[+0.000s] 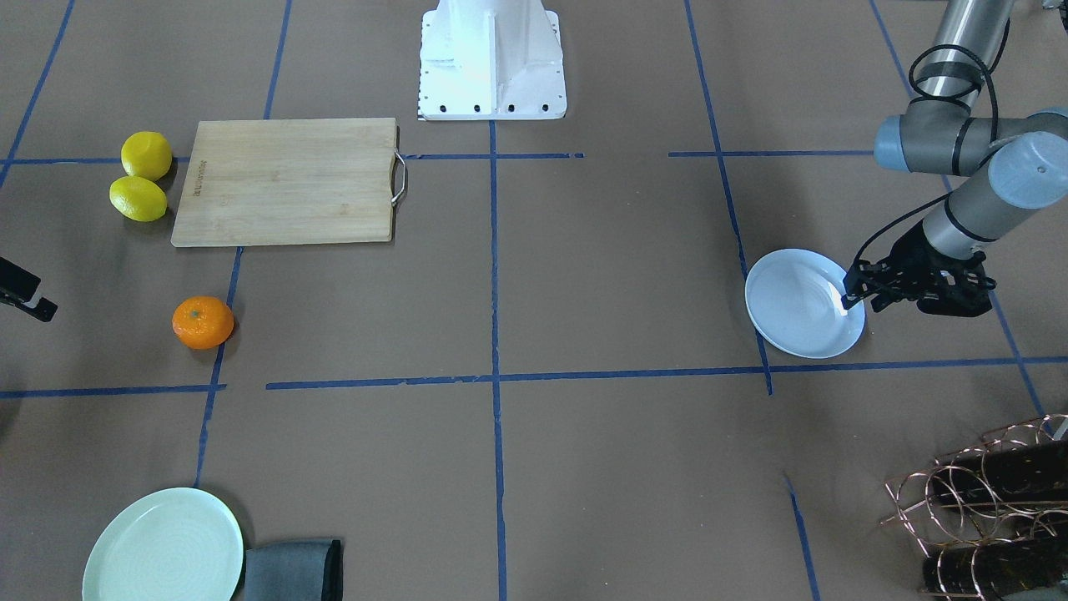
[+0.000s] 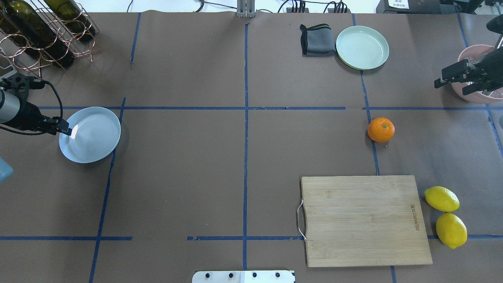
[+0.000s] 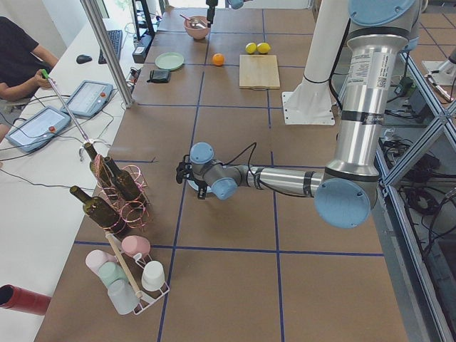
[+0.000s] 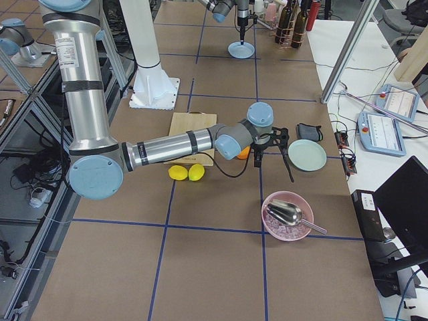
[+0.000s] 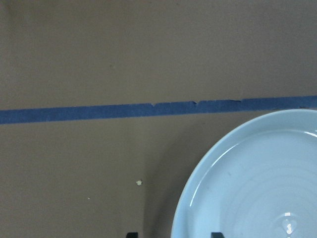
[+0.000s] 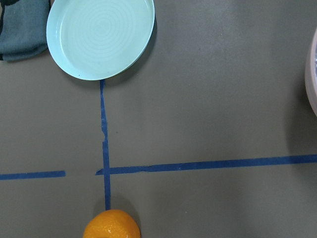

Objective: Pick orange to plate
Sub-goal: 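Reach left gripper to the light blue plate rim while right gripper nears the orange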

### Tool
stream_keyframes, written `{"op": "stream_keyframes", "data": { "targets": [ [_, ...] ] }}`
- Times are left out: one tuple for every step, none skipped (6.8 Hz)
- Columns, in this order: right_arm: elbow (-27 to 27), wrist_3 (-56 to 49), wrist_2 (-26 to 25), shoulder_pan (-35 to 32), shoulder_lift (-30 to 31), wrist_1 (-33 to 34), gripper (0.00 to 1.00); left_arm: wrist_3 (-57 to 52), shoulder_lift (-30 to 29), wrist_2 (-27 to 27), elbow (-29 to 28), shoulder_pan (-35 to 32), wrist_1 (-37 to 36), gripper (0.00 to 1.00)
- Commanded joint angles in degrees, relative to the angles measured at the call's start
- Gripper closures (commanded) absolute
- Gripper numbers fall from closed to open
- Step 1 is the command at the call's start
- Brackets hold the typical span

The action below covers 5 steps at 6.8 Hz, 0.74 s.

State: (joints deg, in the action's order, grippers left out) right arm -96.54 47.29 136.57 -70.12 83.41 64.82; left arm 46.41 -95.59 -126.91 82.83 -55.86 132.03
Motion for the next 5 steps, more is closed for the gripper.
{"op": "stream_keyframes", "data": {
  "targets": [
    [-1.1,1.8,-0.8,0.9,0.0,0.0,0.0,0.0,0.0,0.0,-0.1,0.3,0.2,0.48],
    [-1.1,1.8,-0.8,1.0,0.0,0.0,0.0,0.0,0.0,0.0,-0.3,0.5,0.2,0.54],
    [-1.1,1.8,-1.1,1.0,0.0,0.0,0.0,0.0,0.0,0.0,-0.2,0.5,0.2,0.73],
    [-1.1,1.8,-1.2,1.2,0.0,0.0,0.0,-0.1,0.0,0.0,-0.3,0.5,0.2,0.91],
    [-1.1,1.8,-1.6,1.4,0.0,0.0,0.0,-0.3,0.1,-0.1,-0.3,0.5,0.2,1.0]
  ]
}}
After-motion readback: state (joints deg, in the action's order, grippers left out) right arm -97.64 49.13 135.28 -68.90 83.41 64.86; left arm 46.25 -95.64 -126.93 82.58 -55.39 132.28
